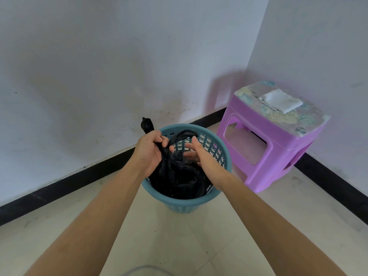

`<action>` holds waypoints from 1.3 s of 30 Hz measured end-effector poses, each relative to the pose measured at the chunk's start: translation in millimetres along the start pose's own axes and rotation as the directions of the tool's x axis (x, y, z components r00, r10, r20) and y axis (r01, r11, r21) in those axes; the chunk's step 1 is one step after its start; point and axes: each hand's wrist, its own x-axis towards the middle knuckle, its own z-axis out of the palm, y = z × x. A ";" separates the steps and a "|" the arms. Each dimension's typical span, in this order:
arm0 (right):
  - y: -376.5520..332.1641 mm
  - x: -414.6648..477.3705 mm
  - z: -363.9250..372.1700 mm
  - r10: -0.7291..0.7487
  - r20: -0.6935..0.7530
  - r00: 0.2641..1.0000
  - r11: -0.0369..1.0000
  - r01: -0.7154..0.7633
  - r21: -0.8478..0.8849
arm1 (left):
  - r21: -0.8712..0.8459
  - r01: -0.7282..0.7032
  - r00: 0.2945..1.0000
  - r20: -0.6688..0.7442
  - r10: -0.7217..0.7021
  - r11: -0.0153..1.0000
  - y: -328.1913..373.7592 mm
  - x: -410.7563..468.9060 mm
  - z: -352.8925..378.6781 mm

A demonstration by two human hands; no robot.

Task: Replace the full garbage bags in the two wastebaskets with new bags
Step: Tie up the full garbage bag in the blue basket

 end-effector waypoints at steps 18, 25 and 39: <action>-17.5 10.8 -31.8 0.106 -0.317 0.942 0.499 0.226 0.837 | -0.388 -0.078 0.879 -0.461 -0.120 0.918 -24.1 -0.8 4.0; 33.0 15.0 -97.7 0.235 -0.592 0.771 0.775 0.219 0.592 | -0.056 -0.013 0.768 -0.640 -0.026 0.998 -25.0 -5.0 -39.7; -32.4 -1.3 -42.2 -0.259 -0.375 0.890 0.938 0.324 0.122 | 0.284 -0.117 0.941 -0.275 0.198 0.952 -18.5 -9.2 26.2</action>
